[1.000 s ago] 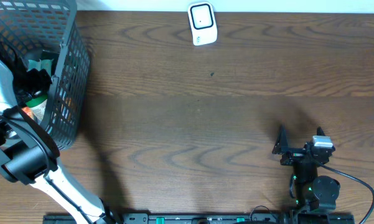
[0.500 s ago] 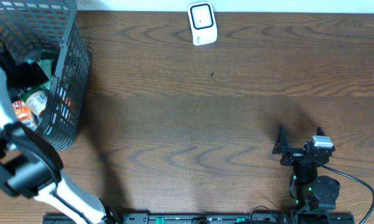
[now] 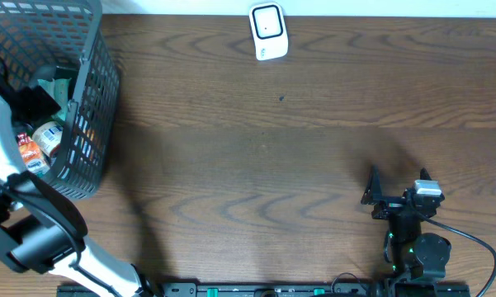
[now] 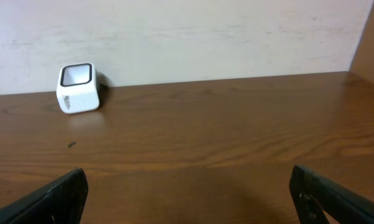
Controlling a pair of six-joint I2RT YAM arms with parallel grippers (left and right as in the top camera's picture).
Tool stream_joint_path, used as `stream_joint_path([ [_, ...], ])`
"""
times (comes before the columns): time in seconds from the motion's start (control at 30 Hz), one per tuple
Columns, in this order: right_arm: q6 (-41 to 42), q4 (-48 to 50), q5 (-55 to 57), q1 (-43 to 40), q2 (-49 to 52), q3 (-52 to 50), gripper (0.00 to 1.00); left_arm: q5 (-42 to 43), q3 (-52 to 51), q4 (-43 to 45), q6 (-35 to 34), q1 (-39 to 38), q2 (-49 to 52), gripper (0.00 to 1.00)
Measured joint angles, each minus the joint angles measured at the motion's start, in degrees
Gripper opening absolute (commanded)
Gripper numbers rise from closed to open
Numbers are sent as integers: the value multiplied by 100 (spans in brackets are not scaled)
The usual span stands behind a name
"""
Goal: Scan the item barcode
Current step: 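Lower the left gripper onto the green-capped Knorr jar and grasp it, then lift the jar out of the basket and carry it toward the scanner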
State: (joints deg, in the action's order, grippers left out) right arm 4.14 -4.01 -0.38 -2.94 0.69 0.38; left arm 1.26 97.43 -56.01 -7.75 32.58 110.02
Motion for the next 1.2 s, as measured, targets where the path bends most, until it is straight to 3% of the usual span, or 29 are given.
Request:
stream_joint_path([
  [0.47, 0, 0, 0, 0, 0, 0, 99, -129, -413, 608, -24, 0, 546, 90],
  [0.57, 0, 0, 0, 0, 0, 0, 99, -144, -413, 662, -74, 0, 737, 77],
  [0.77, 0, 0, 0, 0, 0, 0, 99, -164, -415, 752, -122, 4, 850, 64],
  [1.0, 0, 0, 0, 0, 0, 0, 99, -160, -420, 774, -129, 22, 737, 60],
  [1.2, 0, 0, 0, 0, 0, 0, 99, -142, -428, 852, -208, 31, -197, 60],
])
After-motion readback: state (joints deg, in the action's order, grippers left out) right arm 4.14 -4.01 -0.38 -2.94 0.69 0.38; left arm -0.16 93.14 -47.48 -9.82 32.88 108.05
